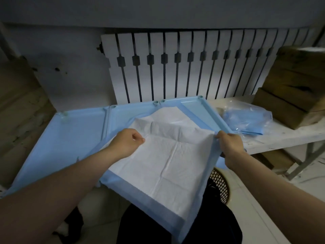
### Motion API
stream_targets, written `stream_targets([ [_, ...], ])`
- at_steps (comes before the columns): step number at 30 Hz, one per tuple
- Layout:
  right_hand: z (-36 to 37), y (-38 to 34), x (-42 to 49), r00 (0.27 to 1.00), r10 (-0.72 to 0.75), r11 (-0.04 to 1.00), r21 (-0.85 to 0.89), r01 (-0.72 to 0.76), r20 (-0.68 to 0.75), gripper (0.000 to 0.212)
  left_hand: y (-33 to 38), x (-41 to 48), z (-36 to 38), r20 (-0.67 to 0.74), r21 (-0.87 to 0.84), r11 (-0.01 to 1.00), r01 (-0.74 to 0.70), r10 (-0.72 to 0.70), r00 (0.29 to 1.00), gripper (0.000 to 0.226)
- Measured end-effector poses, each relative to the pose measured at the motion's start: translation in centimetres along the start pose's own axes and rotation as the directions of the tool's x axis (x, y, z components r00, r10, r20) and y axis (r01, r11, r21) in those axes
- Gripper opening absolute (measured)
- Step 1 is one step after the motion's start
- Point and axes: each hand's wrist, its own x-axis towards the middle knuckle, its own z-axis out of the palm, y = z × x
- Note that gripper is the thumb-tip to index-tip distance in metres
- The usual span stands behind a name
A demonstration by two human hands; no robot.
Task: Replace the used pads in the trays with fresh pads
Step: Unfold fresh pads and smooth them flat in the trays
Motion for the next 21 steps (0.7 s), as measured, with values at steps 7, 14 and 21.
stream_targets([
  [7, -0.2, 1.8, 3.4, 0.993, -0.062, 0.991, -0.126, 0.048, -0.103, 0.028, 0.4, 4.1, 0.4, -0.045, 0.183, 0.977, -0.106, 0.116, 0.992, 0.053],
  [14, -0.1, 2.9, 5.9, 0.985, -0.121, 0.972, -0.216, 0.093, -0.119, 0.030, 3.0, 8.6, 3.1, 0.078, 0.297, 0.865, -0.404, 0.399, 0.913, 0.057],
  [21, 0.6, 3.5, 6.8, 0.971, -0.181, 0.957, -0.254, 0.139, -0.153, 0.018, 2.9, 10.6, 5.6, 0.133, 0.240, 0.872, -0.426, 0.405, 0.904, 0.014],
])
